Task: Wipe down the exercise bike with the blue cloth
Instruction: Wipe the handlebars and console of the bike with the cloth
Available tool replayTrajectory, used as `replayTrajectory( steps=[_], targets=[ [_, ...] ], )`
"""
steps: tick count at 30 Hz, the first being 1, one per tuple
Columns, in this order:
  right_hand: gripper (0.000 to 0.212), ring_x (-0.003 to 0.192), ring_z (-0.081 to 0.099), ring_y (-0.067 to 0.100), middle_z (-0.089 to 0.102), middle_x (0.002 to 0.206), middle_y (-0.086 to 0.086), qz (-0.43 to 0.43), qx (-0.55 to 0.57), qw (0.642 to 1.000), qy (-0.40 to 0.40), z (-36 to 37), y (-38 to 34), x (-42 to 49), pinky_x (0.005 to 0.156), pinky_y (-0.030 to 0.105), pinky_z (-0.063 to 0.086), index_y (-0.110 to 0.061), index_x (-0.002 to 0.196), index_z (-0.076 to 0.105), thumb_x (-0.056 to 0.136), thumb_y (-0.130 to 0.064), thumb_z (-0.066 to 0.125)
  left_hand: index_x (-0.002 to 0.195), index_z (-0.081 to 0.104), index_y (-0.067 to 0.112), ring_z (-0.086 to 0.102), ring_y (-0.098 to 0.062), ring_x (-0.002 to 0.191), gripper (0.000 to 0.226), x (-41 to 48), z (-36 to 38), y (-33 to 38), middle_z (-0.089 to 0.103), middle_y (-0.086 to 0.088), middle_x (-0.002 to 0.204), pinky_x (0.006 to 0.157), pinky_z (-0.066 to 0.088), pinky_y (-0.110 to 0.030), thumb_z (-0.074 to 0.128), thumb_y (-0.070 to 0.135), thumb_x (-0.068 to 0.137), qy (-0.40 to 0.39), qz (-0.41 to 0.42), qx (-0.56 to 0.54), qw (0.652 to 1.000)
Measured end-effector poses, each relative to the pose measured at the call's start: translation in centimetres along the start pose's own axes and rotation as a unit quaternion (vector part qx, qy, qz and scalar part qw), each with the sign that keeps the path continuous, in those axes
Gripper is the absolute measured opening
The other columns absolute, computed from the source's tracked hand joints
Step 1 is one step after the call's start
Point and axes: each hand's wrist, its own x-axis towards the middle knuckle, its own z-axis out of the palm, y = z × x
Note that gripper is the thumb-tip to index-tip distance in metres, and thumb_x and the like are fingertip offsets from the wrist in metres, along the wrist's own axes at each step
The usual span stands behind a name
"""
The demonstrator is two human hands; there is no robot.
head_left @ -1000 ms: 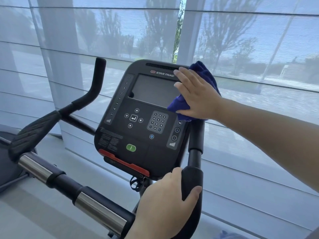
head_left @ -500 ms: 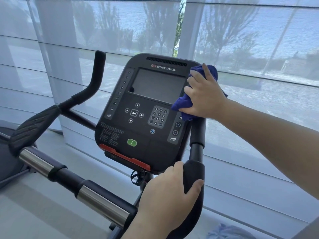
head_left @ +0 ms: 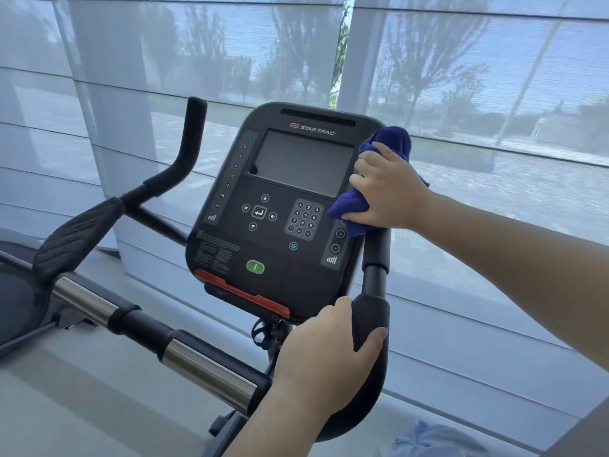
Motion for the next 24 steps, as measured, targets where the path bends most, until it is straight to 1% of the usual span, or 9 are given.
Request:
replayTrajectory(
  steps=[2, 8, 12, 14, 17, 21, 22, 24],
  targets=[
    [0.060, 0.085, 0.054, 0.031, 0.056, 0.077, 0.008, 0.002, 0.001, 1.000, -0.002, -0.1, 0.0, -0.1, 0.104, 0.046, 0.034, -0.007, 0.074, 0.061, 0.076, -0.066, 0.051, 0.112, 0.042, 0.030, 0.057, -0.014, 0.093, 0.041, 0.0, 0.0, 0.0, 0.058, 0.012, 0.103, 0.075, 0.046, -0.031, 0.033, 0.064, 0.091, 0.003, 0.000, -0.003, 1.000],
    [0.058, 0.075, 0.049, 0.027, 0.051, 0.070, 0.005, 0.026, 0.009, 0.999, 0.041, -0.3, -0.7, -0.2, 0.086, 0.041, 0.039, -0.010, 0.066, 0.057, 0.078, -0.067, 0.054, 0.112, 0.042, 0.030, 0.057, -0.014, 0.092, 0.041, 0.0, 0.1, -0.1, 0.058, 0.013, 0.101, 0.073, 0.044, -0.029, 0.033, 0.064, 0.091, 0.007, 0.003, 0.001, 1.000],
    [0.055, 0.072, 0.050, 0.027, 0.051, 0.069, 0.003, 0.029, 0.042, 0.996, 0.078, -0.4, -1.4, -1.7, 0.074, 0.039, 0.042, -0.011, 0.065, 0.056, 0.078, -0.064, 0.057, 0.117, 0.042, 0.029, 0.057, -0.014, 0.096, 0.044, 0.1, 0.2, -0.2, 0.058, 0.012, 0.106, 0.074, 0.045, -0.029, 0.032, 0.064, 0.091, 0.010, 0.005, 0.003, 1.000],
    [0.054, 0.073, 0.052, 0.028, 0.053, 0.069, 0.003, 0.039, 0.071, 0.993, 0.080, -0.2, -2.3, -2.8, 0.073, 0.038, 0.045, -0.011, 0.066, 0.057, 0.078, -0.063, 0.058, 0.119, 0.041, 0.029, 0.058, -0.014, 0.097, 0.046, 0.1, 0.3, -0.2, 0.059, 0.012, 0.108, 0.075, 0.044, -0.028, 0.032, 0.065, 0.091, 0.012, 0.007, 0.007, 1.000],
    [0.053, 0.076, 0.053, 0.028, 0.054, 0.070, 0.002, 0.062, 0.098, 0.991, 0.064, -0.2, -2.9, -3.1, 0.077, 0.038, 0.047, -0.011, 0.068, 0.059, 0.076, -0.063, 0.059, 0.118, 0.042, 0.028, 0.059, -0.015, 0.097, 0.047, 0.2, 0.4, -0.2, 0.059, 0.011, 0.108, 0.077, 0.047, -0.030, 0.032, 0.065, 0.091, 0.011, 0.005, 0.009, 1.000],
    [0.050, 0.075, 0.053, 0.025, 0.055, 0.068, -0.001, 0.065, 0.116, 0.991, 0.023, -1.2, -2.9, -2.9, 0.076, 0.035, 0.046, -0.013, 0.068, 0.058, 0.073, -0.063, 0.062, 0.117, 0.042, 0.027, 0.059, -0.016, 0.095, 0.046, 0.2, 0.4, -0.3, 0.059, 0.010, 0.106, 0.078, 0.049, -0.033, 0.033, 0.064, 0.091, 0.009, 0.002, 0.007, 1.000],
    [0.051, 0.075, 0.053, 0.024, 0.055, 0.068, -0.001, 0.065, 0.121, 0.990, 0.010, -1.4, -3.1, -2.9, 0.075, 0.033, 0.045, -0.014, 0.068, 0.059, 0.072, -0.064, 0.061, 0.116, 0.042, 0.027, 0.059, -0.016, 0.095, 0.046, 0.2, 0.5, -0.3, 0.059, 0.010, 0.105, 0.077, 0.049, -0.032, 0.033, 0.064, 0.091, 0.011, 0.003, 0.007, 1.000],
    [0.052, 0.075, 0.053, 0.022, 0.055, 0.067, -0.004, 0.077, 0.130, 0.988, -0.013, -2.0, -3.6, -3.1, 0.071, 0.027, 0.037, -0.015, 0.068, 0.058, 0.072, -0.068, 0.057, 0.116, 0.042, 0.027, 0.059, -0.016, 0.094, 0.045, 0.2, 0.4, -0.2, 0.059, 0.010, 0.104, 0.077, 0.048, -0.032, 0.033, 0.064, 0.091, 0.016, 0.006, 0.010, 1.000]
  ],
)
